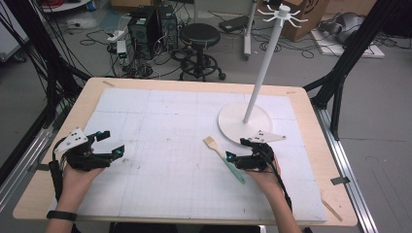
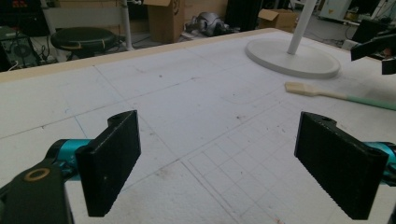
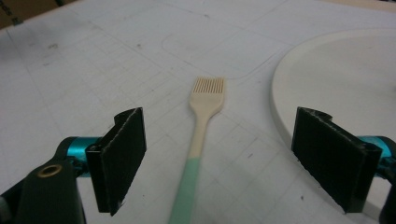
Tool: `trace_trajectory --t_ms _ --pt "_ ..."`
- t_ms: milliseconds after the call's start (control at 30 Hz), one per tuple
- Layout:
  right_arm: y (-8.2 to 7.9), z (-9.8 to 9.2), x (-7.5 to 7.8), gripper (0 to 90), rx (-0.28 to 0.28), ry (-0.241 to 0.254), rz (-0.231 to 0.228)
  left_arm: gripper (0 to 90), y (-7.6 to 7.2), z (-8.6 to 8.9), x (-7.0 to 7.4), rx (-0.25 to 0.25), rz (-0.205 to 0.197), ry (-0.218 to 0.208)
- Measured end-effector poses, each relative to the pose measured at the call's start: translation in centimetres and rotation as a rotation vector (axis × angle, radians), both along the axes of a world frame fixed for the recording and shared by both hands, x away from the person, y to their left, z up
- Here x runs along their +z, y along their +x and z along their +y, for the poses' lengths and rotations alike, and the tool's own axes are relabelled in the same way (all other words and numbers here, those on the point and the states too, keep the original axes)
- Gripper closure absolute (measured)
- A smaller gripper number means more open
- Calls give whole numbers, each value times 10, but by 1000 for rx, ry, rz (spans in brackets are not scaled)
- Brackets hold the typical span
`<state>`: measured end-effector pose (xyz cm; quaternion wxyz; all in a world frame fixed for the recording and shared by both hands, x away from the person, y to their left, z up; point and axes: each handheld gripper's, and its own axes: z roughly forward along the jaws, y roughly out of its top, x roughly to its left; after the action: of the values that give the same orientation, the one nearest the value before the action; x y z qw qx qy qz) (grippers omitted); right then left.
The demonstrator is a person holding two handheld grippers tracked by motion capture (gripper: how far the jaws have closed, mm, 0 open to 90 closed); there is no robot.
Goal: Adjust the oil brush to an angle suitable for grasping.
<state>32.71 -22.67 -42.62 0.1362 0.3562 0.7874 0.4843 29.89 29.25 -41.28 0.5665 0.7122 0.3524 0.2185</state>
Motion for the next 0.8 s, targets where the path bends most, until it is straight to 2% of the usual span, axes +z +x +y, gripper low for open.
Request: trace_trajectory --t_ms 100,167,200,300,433,467,567,800 --pt "2 7 -3 182 12 -7 10 151 0 0 0 0 1 1" --pt "3 13 -5 210 9 -22 26 151 0 0 0 -1 2 2" --pt "4 18 -7 234 9 -23 50 151 0 -1 0 -2 2 1" --pt "5 24 -9 269 7 -36 60 151 0 0 0 -2 1 1" --pt "5 33 -13 355 6 -96 61 151 0 0 0 -1 3 -1" --pt "5 35 -14 413 -7 -124 58 151 0 0 0 -3 3 5" --pt "5 37 -15 446 -8 -135 60 151 0 -1 -1 -3 5 -2" --pt "5 45 -22 570 -28 -220 70 151 1 -1 -1 -6 10 3"
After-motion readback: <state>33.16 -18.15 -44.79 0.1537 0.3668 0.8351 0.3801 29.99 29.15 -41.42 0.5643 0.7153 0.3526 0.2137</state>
